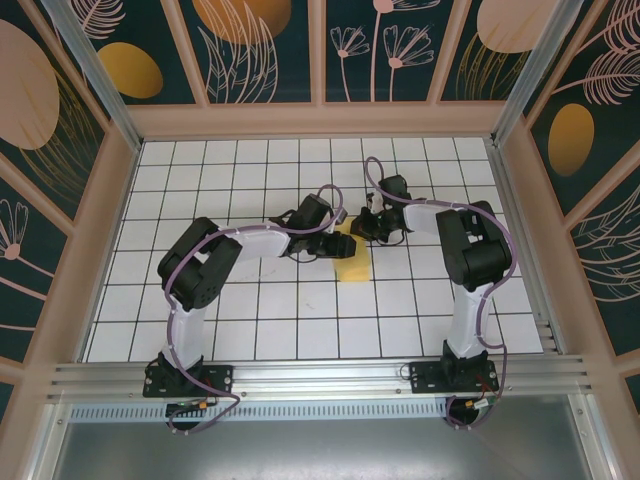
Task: Fold a paper plane with a square sheet of paper (fold left side to right side)
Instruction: First fold the square sheet of paper in half at the center of the table.
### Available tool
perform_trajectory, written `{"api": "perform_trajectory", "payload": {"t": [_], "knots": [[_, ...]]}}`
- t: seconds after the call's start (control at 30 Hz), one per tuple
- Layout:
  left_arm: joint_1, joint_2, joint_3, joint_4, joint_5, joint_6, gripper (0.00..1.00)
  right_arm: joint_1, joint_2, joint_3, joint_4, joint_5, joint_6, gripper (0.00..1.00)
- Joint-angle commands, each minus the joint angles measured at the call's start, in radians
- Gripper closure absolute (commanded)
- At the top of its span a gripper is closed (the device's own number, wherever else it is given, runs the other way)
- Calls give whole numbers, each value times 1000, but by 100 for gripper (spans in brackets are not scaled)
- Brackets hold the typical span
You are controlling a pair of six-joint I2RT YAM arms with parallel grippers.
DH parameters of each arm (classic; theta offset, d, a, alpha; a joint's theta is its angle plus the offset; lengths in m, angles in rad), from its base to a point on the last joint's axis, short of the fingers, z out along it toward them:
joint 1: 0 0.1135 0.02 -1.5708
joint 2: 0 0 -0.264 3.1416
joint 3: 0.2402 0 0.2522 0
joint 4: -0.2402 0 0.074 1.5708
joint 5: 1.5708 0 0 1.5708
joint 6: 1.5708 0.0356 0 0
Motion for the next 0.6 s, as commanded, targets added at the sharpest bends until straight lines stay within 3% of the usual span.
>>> {"api": "perform_trajectory", "payload": {"t": [0.0,0.57], "knots": [[-7,26,-16,-8,1,33,58,18,43,-20,-55,74,6,92],[-40,-22,-107,-12,-1,107,59,22,45,-19,-59,75,15,92]]}}
